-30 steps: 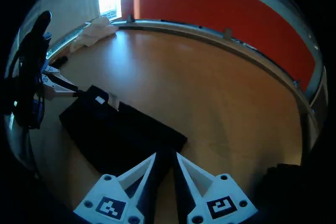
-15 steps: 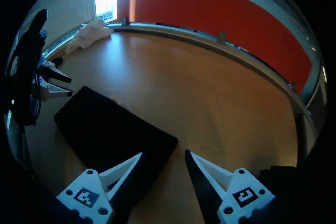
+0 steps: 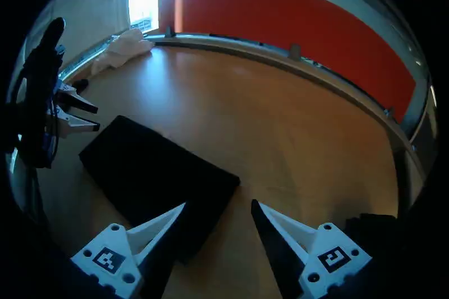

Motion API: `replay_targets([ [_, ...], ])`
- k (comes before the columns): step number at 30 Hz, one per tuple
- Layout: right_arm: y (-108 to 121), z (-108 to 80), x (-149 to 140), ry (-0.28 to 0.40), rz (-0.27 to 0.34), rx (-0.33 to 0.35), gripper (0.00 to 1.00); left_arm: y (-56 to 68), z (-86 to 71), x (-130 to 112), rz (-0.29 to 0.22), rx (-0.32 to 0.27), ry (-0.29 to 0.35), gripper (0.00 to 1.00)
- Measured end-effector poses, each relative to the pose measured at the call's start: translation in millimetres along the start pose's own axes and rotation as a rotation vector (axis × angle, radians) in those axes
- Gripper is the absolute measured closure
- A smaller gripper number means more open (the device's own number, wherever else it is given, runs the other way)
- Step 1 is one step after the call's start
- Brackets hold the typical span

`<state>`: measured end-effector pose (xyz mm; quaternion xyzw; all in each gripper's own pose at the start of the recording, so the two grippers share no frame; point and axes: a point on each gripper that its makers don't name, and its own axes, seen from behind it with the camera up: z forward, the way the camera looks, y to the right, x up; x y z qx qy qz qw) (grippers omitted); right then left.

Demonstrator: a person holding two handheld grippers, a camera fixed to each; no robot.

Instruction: Fold towel

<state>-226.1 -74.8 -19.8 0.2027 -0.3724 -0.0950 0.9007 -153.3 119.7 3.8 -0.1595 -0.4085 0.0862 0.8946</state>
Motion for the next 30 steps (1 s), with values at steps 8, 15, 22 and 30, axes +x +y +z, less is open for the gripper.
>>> replay_targets([
  [8, -9.7, -16.8, -15.3, -0.003, 0.010, 0.007, 0.20, 0.8, -15.8, -18.4, -0.008, 0.022, -0.003, 0.15],
  [15, -15.4, -30.6, -27.1, -0.003, 0.009, 0.005, 0.20, 2.5, -31.5, -34.4, -0.030, 0.042, -0.001, 0.15],
  [22, -19.5, -35.4, -30.4, -0.003, -0.008, 0.024, 0.20, 0.1, -43.0, -47.6, -0.066, 0.060, 0.001, 0.15],
  [30, -25.5, -32.7, -33.3, -0.018, -0.053, 0.067, 0.20, -6.5, -61.2, -62.7, -0.105, 0.093, 0.004, 0.15],
])
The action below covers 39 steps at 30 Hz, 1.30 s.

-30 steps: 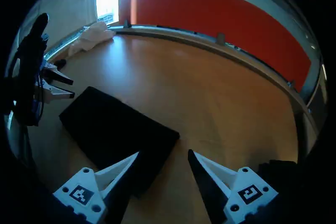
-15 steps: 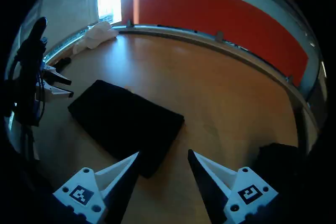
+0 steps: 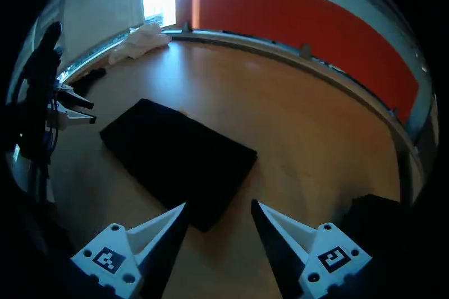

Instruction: Fold towel

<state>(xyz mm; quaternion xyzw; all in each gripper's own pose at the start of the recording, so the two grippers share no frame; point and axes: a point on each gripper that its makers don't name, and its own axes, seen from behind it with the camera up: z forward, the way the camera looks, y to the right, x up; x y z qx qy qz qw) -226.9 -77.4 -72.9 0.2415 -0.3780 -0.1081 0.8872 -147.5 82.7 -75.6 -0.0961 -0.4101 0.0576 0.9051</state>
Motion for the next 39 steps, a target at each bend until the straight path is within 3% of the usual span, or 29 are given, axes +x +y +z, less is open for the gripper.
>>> replay_targets([
  [9, -5.0, 4.8, -6.8, -0.031, -0.068, 0.040, 0.20, -13.9, -24.7, -21.3, -0.035, 0.042, 0.000, 0.15],
  [20, -7.1, 8.2, -20.2, -0.071, -0.091, 0.066, 0.24, -16.5, -37.4, -38.8, -0.069, 0.054, -0.008, 0.15],
  [39, -13.9, 13.7, -46.4, -0.140, -0.108, 0.110, 0.82, -21.3, -48.1, -53.0, -0.083, 0.063, -0.018, 0.15],
])
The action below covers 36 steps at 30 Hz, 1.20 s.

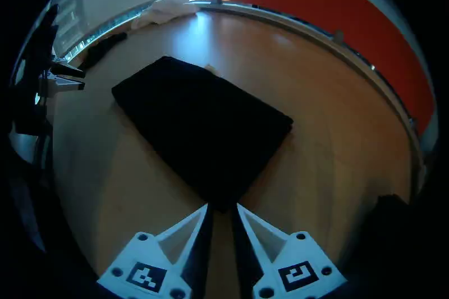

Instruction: Fold towel

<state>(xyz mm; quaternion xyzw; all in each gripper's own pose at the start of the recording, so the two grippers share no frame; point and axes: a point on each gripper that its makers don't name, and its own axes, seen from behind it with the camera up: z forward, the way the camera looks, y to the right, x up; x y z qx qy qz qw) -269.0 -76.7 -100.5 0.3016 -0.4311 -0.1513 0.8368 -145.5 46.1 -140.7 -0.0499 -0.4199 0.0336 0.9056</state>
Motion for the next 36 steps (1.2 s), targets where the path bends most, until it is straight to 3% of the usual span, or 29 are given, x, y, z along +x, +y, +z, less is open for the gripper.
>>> replay_targets([
  [6, -1.9, 0.7, 3.9, 0.011, -0.003, 0.004, 0.92, -1.7, -1.3, -1.1, 0.000, 0.000, -0.002, 0.15],
  [21, -4.1, -2.5, 14.9, 0.031, -0.013, 0.009, 0.93, -4.2, -4.9, 1.2, 0.003, 0.000, 0.004, 0.15],
  [27, -2.1, -12.2, 38.2, 0.071, -0.037, -0.008, 0.93, -5.9, -7.1, 2.3, -0.004, 0.000, 0.010, 0.14],
  [36, -3.1, -29.6, 95.9, 0.149, -0.113, -0.020, 0.93, -7.2, -9.4, 4.1, -0.021, -0.001, 0.020, 0.15],
])
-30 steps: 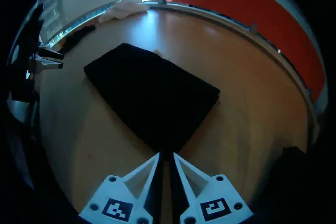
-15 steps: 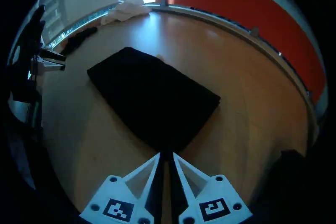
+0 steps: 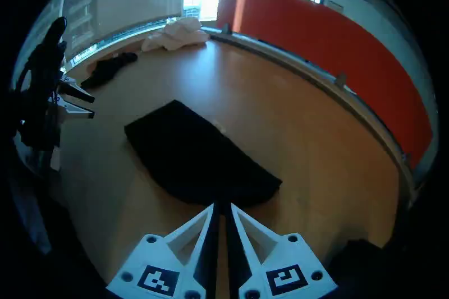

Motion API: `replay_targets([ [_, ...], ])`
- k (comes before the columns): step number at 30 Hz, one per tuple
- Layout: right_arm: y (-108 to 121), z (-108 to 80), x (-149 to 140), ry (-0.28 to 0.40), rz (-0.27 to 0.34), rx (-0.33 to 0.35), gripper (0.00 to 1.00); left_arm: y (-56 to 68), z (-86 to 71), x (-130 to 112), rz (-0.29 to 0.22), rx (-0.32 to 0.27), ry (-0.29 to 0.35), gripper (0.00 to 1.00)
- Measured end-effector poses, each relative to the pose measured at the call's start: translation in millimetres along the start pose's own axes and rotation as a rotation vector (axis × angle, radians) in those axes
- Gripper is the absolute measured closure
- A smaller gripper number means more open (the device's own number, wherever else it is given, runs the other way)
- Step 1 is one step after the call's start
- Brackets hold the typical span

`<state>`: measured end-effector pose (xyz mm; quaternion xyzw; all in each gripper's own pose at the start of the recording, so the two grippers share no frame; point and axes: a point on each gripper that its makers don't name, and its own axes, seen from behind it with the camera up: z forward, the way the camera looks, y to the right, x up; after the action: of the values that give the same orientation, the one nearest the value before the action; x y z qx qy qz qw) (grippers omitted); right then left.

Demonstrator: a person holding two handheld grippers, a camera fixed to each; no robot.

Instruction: Fold towel

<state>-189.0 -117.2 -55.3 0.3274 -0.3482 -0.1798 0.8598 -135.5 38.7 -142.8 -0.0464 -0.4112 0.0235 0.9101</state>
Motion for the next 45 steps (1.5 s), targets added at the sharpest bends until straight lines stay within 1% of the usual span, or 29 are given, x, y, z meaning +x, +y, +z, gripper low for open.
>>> replay_targets([
  [5, -0.5, -3.4, 35.3, 0.048, -0.048, 0.000, 0.93, 0.5, -1.8, 1.1, -0.017, -0.002, 0.009, 0.15],
  [10, -3.6, -5.7, 61.8, 0.080, -0.087, 0.007, 0.93, 0.8, -3.1, 2.3, -0.025, -0.005, 0.014, 0.15],
  [17, -6.7, -3.1, 72.5, 0.079, -0.131, 0.019, 0.93, 0.7, -6.5, 5.0, -0.031, -0.007, 0.025, 0.15],
  [21, -12.8, 2.3, 82.1, 0.079, -0.163, 0.039, 0.93, -1.8, -10.6, 6.3, -0.039, -0.006, 0.031, 0.15],
  [27, -31.2, 16.8, 103.4, 0.076, -0.230, 0.086, 0.93, -10.0, -17.0, 3.6, -0.048, 0.009, 0.036, 0.15],
  [35, -67.1, 43.1, 121.4, 0.042, -0.325, 0.173, 0.93, -16.2, -25.6, -1.2, -0.058, 0.029, 0.048, 0.15],
  [40, -94.2, 65.6, 125.6, 0.015, -0.362, 0.232, 0.93, -21.7, -32.7, -8.9, -0.065, 0.047, 0.050, 0.15],
  [45, -122.4, 88.2, 124.1, -0.010, -0.378, 0.283, 0.93, -30.3, -42.0, -20.0, -0.068, 0.072, 0.047, 0.15],
])
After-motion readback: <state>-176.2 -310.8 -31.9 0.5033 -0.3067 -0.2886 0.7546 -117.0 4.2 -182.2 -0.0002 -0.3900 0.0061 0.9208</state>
